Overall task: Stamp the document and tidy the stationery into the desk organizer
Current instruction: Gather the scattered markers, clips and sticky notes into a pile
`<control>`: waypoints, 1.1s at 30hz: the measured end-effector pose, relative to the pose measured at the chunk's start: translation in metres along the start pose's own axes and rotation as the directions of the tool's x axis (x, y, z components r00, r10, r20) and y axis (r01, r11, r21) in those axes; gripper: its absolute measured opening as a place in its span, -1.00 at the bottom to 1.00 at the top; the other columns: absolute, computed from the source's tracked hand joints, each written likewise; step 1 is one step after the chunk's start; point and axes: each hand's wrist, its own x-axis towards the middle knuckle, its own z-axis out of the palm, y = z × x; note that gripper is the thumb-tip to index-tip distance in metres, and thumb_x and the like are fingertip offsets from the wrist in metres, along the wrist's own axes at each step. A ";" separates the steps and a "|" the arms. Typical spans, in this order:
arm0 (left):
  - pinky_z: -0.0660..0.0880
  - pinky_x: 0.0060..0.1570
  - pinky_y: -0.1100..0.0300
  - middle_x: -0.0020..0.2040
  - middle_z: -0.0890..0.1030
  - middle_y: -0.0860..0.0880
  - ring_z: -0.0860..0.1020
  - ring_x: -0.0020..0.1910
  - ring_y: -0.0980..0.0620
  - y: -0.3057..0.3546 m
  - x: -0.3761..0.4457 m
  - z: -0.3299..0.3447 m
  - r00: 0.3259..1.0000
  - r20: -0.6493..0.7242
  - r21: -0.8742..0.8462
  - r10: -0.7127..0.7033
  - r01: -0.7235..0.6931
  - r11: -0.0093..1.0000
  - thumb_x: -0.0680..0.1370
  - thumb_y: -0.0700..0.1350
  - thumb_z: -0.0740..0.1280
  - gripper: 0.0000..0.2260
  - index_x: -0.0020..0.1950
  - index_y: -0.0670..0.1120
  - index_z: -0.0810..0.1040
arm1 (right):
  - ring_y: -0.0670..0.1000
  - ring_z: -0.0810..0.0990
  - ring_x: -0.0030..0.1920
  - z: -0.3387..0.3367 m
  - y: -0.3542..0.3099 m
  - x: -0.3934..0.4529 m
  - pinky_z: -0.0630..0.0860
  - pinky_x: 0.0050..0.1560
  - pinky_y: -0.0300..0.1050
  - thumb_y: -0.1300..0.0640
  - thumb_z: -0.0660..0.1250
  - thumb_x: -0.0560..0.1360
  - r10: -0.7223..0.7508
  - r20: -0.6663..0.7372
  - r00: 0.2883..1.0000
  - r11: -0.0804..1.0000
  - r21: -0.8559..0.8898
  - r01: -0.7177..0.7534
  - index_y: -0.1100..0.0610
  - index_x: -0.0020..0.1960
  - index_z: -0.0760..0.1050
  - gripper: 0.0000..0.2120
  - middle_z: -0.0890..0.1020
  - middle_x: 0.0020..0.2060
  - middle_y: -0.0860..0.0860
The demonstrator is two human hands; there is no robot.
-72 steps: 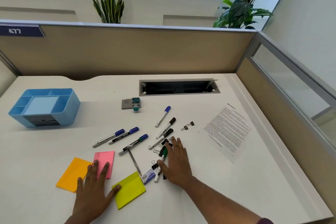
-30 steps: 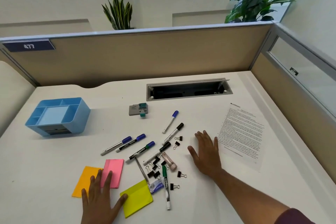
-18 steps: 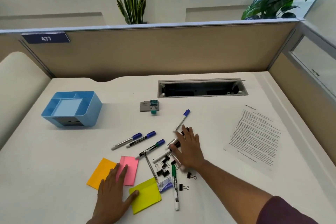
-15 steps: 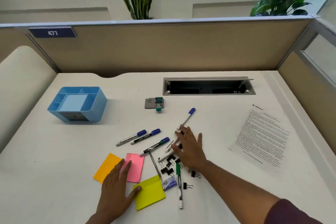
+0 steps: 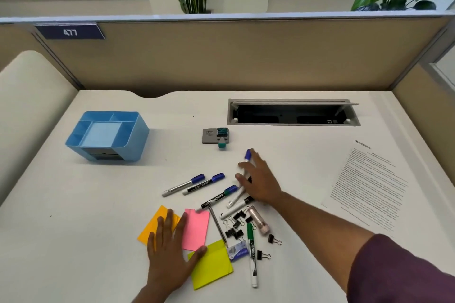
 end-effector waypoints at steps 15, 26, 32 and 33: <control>-0.27 0.45 -0.36 0.61 -0.29 -0.01 -0.33 0.57 -0.16 0.019 0.006 -0.035 0.980 0.146 0.074 0.135 -0.146 0.986 0.10 0.73 0.12 0.21 0.61 0.16 -0.11 | 0.15 0.00 0.63 0.013 -0.060 0.010 0.07 0.57 0.27 -0.42 0.16 0.53 -0.248 0.300 0.921 0.919 -0.228 0.321 -0.28 0.56 0.15 -0.35 0.09 0.64 -0.02; -0.01 0.51 -0.28 0.60 -0.32 0.02 -0.24 0.60 -0.09 0.010 0.007 -0.042 0.992 0.077 0.000 0.100 -0.101 0.995 0.10 0.71 0.16 0.27 0.62 0.08 -0.18 | 0.03 0.17 0.60 0.011 -0.062 -0.039 0.21 0.52 0.23 -0.40 0.15 0.55 -0.407 0.287 0.867 0.887 -0.103 0.451 -0.15 0.48 0.37 -0.41 0.29 0.57 -0.12; -0.01 0.41 -0.46 0.55 -0.47 0.01 -0.38 0.55 -0.17 0.013 0.034 -0.068 0.980 0.177 0.101 0.089 -0.108 0.989 -0.02 0.75 0.13 0.31 0.56 0.22 -0.31 | 0.08 0.08 0.61 -0.019 -0.011 -0.102 0.18 0.55 0.21 -0.63 0.17 0.33 0.077 -0.115 0.990 0.993 -0.077 -0.086 -0.24 0.54 0.22 -0.12 0.18 0.60 -0.03; 0.01 0.38 -0.49 0.51 -0.53 0.04 -0.43 0.53 -0.18 0.014 0.040 -0.072 0.972 0.217 0.127 0.093 -0.123 0.984 -0.04 0.75 0.13 0.31 0.51 0.28 -0.40 | 0.12 -0.04 0.64 -0.018 -0.005 -0.115 0.09 0.58 0.23 -0.70 0.13 0.24 0.148 -0.054 0.987 0.982 -0.114 -0.153 -0.25 0.58 0.11 0.01 0.06 0.64 0.00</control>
